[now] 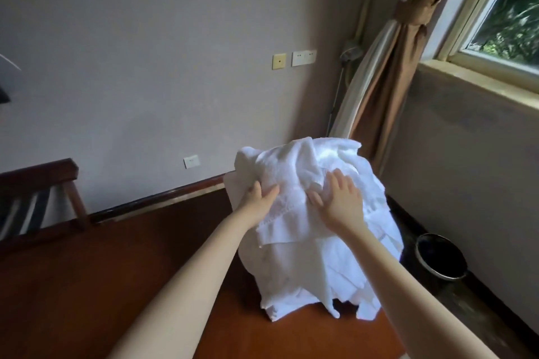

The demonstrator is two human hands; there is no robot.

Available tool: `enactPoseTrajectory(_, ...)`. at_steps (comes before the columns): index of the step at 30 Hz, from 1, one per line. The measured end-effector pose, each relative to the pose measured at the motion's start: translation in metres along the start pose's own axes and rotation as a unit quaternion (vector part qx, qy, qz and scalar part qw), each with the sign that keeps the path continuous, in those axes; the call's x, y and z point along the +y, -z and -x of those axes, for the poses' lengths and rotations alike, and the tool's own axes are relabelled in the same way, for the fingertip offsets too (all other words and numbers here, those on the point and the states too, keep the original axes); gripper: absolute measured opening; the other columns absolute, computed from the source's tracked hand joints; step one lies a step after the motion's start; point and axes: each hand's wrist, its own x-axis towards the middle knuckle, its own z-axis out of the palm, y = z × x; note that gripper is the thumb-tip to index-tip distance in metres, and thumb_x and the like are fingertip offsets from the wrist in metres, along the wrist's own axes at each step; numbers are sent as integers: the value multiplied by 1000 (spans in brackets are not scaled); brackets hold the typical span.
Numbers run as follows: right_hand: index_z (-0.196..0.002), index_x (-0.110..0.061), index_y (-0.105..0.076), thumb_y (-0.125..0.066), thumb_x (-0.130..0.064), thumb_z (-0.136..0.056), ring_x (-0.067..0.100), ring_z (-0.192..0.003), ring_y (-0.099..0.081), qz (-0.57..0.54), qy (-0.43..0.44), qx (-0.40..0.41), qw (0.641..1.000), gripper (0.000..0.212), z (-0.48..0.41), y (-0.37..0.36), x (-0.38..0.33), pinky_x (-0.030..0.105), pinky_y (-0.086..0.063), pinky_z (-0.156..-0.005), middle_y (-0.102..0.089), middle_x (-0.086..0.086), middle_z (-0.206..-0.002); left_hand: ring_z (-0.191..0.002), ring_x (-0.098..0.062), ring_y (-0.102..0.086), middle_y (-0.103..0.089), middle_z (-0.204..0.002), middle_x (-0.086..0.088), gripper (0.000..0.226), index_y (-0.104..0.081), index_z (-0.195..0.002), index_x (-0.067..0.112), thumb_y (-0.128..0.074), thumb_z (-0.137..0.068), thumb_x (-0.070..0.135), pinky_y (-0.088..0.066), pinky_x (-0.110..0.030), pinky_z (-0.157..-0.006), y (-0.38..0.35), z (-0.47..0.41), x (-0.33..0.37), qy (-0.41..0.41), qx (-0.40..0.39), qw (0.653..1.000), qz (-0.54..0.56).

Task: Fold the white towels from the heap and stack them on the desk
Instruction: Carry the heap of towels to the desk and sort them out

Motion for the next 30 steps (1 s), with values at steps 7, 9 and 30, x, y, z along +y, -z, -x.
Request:
enactPoseTrajectory(7, -146, -26, -32, -49, -66, -87, 25, -142, -22, -116, 5, -75, 990, 73, -21, 17, 9, 46, -20, -113, -27, -3, -155, -107, -21, -47, -43, -119, 3, 89, -44, -125, 23, -40, -61, 85, -36, -32, -80, -9, 4, 15, 3, 154, 986, 71)
enactPoseTrajectory(9, -150, -25, -25, -49, -67, -85, 22, -145, -17, -202, -10, -71, 977, 81, -30, 23, 9, 50, -15, -116, -24, -4, -157, -101, -19, -47, -46, -120, 1, 86, -44, -123, 19, -46, -64, 82, -36, -32, -77, -13, 1, 24, 21, 157, 984, 79)
enactPoseTrajectory(30, -129, -25, -51, -65, -71, -67, 17, -119, -49, -361, -128, -115, 917, 78, -73, 43, 79, 33, -44, -96, -48, 0, -134, -112, -21, -50, -48, -129, -4, 94, -22, -143, 18, -75, -72, 49, -39, -34, -85, -20, 4, 36, 84, 138, 959, 233)
